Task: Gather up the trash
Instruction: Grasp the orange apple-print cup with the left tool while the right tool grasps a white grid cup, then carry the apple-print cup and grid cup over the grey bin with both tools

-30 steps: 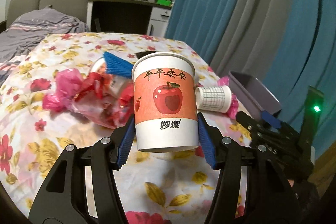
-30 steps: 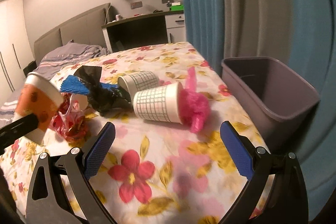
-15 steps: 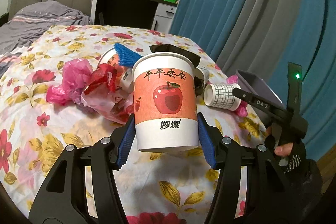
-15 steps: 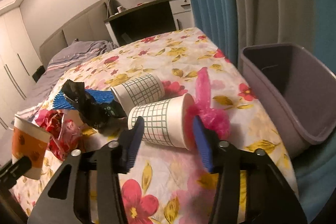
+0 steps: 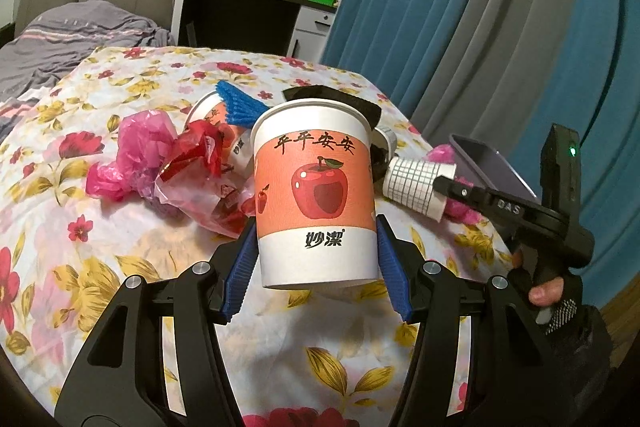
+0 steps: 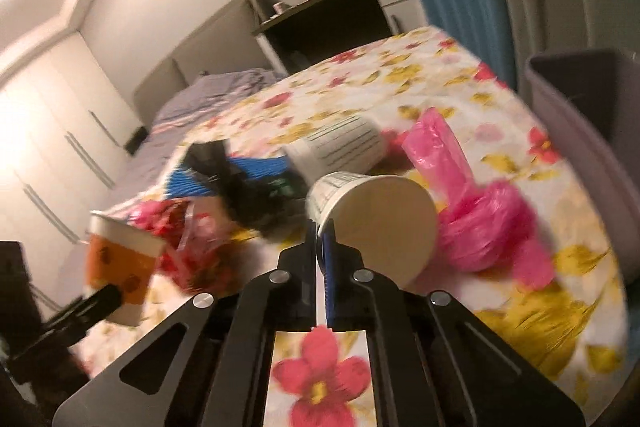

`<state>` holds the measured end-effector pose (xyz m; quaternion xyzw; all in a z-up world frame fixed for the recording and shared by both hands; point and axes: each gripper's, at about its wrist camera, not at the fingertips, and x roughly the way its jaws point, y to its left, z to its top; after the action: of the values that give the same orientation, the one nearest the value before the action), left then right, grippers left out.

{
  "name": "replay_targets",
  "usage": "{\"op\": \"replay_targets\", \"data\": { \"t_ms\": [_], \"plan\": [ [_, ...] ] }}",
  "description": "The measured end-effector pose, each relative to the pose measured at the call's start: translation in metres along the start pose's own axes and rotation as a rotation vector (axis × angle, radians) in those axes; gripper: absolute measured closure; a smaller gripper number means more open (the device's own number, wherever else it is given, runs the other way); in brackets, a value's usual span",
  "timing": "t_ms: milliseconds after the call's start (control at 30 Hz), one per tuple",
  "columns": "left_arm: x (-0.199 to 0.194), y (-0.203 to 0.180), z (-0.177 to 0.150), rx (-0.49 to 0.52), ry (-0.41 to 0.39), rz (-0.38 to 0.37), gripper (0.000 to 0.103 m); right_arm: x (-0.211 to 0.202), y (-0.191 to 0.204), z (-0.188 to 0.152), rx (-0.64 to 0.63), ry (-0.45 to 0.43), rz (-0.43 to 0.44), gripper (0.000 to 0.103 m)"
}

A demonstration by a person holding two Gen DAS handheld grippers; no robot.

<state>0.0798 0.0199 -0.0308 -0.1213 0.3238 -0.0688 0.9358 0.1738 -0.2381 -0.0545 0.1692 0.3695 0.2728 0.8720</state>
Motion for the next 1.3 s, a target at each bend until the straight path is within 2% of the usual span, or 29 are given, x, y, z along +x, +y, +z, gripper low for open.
{"op": "replay_targets", "data": {
  "t_ms": [233,333,767,1300],
  "plan": [
    [-0.006,-0.004,0.001,0.012,-0.017,-0.007,0.047,-0.014,0.014,-0.016,0.028,0.034,0.145,0.099],
    [-0.009,-0.006,0.001,0.016,-0.024,-0.010,0.047,-0.025,0.027,-0.020,-0.002,0.028,0.166,0.099],
    [-0.021,-0.023,-0.002,0.052,-0.053,-0.037,0.047,-0.081,0.040,-0.025,-0.062,-0.083,0.110,0.099],
    [-0.018,-0.054,-0.006,0.122,-0.053,-0.083,0.047,-0.115,0.027,-0.027,-0.060,-0.155,0.066,0.099]
  ]
}}
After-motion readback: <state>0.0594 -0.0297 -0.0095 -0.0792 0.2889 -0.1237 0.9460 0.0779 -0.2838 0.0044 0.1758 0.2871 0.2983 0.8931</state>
